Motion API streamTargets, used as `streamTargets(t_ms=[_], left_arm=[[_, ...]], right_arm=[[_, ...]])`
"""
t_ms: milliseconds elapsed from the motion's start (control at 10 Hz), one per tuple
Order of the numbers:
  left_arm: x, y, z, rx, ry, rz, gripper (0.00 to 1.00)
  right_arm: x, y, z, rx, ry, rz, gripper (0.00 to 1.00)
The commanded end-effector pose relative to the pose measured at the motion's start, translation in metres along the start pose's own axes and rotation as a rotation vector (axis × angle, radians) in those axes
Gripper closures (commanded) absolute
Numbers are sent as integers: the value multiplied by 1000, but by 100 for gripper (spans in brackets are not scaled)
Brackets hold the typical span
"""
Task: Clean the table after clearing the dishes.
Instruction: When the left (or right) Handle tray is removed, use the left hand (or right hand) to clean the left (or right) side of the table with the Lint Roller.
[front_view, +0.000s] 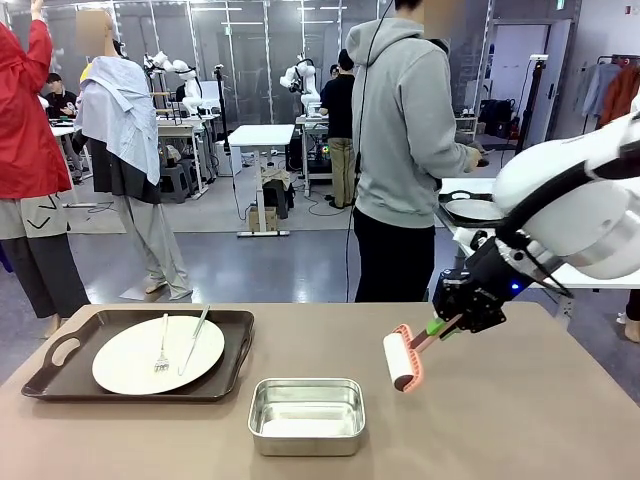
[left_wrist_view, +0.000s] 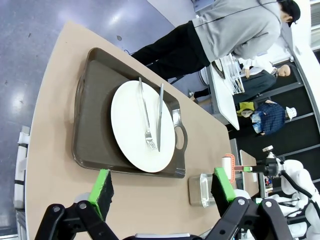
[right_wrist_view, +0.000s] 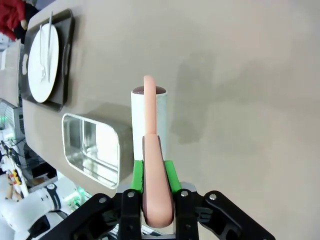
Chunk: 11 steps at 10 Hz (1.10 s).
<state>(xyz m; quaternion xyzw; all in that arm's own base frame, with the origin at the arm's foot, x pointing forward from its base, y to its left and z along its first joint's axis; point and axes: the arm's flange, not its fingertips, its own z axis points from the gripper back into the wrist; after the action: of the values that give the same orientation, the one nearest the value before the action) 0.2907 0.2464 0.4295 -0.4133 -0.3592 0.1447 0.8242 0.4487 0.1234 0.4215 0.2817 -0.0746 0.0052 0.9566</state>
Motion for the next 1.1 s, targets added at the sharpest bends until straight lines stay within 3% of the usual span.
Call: streamTargets(t_ms=[0,600,1000], left_arm=[[1,2,3,-17,0,-9,0],[1,2,3,-17,0,-9,0],[1,2,3,-17,0,-9,0]], right_arm=[[15,8,-18,53,-15,-90,79],[30,-18,-56,36,8,-94,79],[33,-77,-43,-120,42,-191,79]])
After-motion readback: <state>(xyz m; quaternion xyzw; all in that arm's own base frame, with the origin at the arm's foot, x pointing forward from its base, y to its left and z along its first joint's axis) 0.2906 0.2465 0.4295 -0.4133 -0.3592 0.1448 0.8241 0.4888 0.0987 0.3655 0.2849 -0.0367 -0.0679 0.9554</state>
